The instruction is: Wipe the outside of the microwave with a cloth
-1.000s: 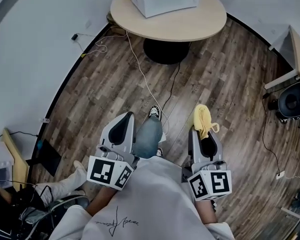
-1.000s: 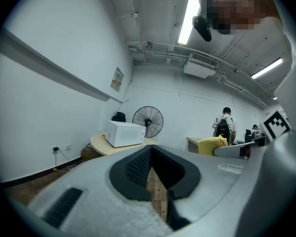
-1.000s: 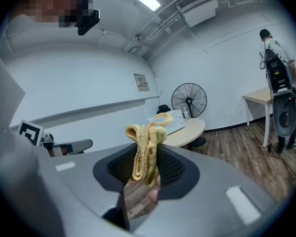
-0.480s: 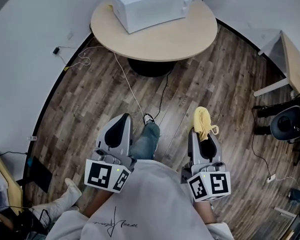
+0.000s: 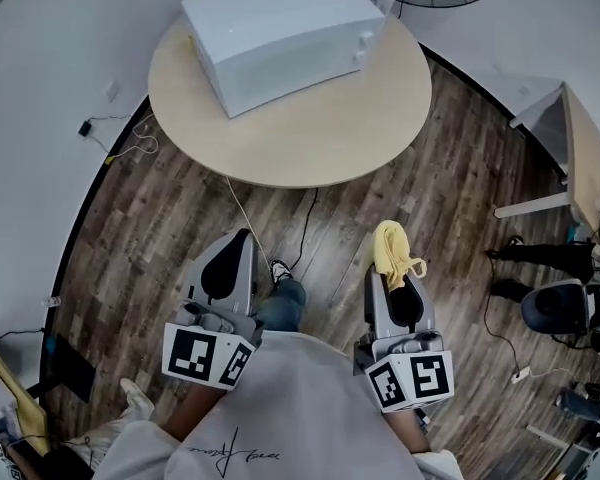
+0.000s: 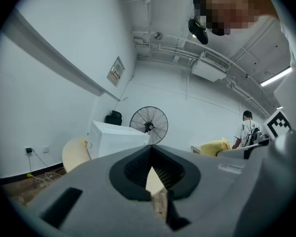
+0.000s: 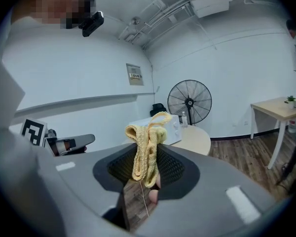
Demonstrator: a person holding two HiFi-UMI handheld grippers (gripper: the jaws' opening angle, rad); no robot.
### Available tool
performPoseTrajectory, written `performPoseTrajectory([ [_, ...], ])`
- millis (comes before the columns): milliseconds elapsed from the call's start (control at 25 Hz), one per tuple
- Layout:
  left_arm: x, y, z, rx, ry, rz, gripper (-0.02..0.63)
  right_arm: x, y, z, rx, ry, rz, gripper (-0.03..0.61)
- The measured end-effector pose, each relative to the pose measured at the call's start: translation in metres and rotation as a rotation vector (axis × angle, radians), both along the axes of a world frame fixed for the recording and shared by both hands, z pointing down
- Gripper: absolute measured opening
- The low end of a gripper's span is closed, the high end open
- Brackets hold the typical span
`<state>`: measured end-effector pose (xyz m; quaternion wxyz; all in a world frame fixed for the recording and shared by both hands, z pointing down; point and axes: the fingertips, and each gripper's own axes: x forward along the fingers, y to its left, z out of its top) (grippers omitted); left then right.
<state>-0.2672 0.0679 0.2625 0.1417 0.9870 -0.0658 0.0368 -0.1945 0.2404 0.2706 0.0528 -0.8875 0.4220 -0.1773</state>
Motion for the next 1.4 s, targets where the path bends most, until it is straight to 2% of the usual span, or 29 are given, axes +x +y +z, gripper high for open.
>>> performPoseTrajectory([
  [280,0.068,-0.034,-0.005,-0.002,-0.010,-0.015,-0.008,0.074,-0.039,-0.002,-0.006,-0.011,-0.032,0.129],
  [640,0.105,-0.040,-0.016,0.031,-0.016,-0.029,-0.008,0.123,-0.058,-0.012,0.011,0.013,-0.073,0.129],
  [920,0.126,-0.050,-0.011,0.048,-0.044,-0.117,-0.009,0.173,-0.082,-0.013,0.033,0.048,-0.137,0.129],
  [1080,0.145,-0.061,-0.012,0.054,-0.049,-0.203,-0.009,0.217,-0.099,-0.013,0.049,0.059,-0.181,0.129],
  [1200,0.162,-0.067,-0.019,0.045,-0.020,-0.266,-0.008,0.251,-0.113,-0.013,0.057,0.063,-0.219,0.129],
  [1400,0.200,-0.073,-0.019,0.054,-0.019,-0.331,-0.008,0.309,-0.129,-0.005,0.071,0.070,-0.256,0.129],
])
